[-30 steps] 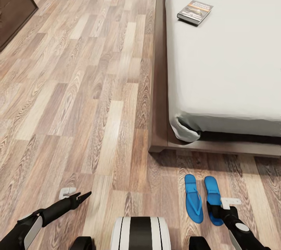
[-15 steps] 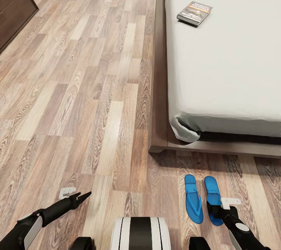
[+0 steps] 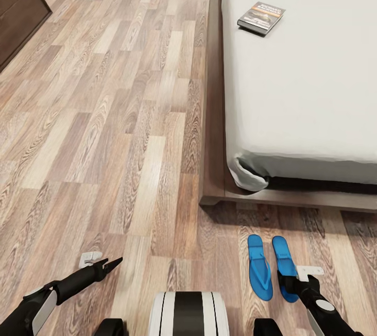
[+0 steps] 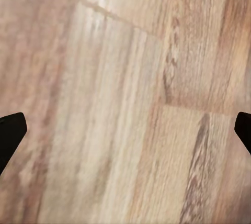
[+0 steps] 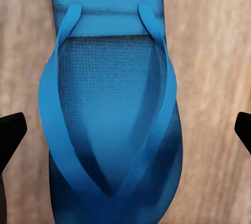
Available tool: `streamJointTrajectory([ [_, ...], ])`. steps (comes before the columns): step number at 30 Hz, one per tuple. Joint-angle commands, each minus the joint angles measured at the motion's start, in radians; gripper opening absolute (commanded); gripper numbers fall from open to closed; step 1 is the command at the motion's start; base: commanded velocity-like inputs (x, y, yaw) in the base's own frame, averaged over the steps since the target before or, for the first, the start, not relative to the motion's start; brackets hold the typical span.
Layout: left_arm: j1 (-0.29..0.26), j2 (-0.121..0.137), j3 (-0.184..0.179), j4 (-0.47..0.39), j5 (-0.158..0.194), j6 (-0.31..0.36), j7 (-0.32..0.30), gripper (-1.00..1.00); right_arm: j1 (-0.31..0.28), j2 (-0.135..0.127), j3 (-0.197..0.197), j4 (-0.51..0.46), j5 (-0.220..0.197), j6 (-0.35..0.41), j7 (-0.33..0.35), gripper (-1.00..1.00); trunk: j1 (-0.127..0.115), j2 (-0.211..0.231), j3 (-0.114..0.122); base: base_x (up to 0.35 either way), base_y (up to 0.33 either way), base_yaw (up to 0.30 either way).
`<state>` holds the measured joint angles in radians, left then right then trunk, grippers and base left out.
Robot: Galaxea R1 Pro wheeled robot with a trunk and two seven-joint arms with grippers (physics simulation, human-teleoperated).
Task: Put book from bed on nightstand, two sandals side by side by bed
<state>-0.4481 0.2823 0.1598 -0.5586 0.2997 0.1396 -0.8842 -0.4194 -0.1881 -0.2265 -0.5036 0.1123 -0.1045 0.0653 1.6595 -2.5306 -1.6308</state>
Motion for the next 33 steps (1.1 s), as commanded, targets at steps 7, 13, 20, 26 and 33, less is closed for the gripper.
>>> streamJointTrajectory([
  [7, 0.000, 0.000, 0.001, 0.001, 0.007, 0.009, -0.004, 1.00, -0.001, 0.001, -0.008, 0.000, 0.010, -0.004, 0.007, 1.00, 0.000, 0.000, 0.000, 0.000, 0.000, 0.000],
  [13, 0.000, 0.000, 0.000, 0.001, 0.007, 0.010, -0.004, 1.00, -0.001, 0.001, -0.008, 0.000, 0.010, -0.004, 0.007, 1.00, -0.001, 0.000, 0.003, 0.000, 0.000, 0.000],
  [20, 0.000, 0.000, 0.000, 0.001, 0.006, 0.011, -0.004, 1.00, 0.000, 0.001, -0.008, 0.000, 0.010, -0.003, 0.007, 1.00, -0.004, 0.002, 0.030, 0.000, 0.000, 0.000],
  [26, 0.000, 0.000, 0.000, 0.001, 0.006, 0.011, -0.004, 1.00, 0.000, 0.001, -0.007, 0.000, 0.010, -0.003, 0.007, 1.00, -0.006, 0.003, 0.054, 0.000, 0.000, 0.000],
  [33, 0.000, 0.000, -0.001, 0.002, 0.006, 0.011, -0.004, 1.00, 0.000, 0.001, -0.007, 0.000, 0.008, -0.003, 0.007, 1.00, -0.010, 0.005, 0.081, 0.000, 0.000, 0.000],
])
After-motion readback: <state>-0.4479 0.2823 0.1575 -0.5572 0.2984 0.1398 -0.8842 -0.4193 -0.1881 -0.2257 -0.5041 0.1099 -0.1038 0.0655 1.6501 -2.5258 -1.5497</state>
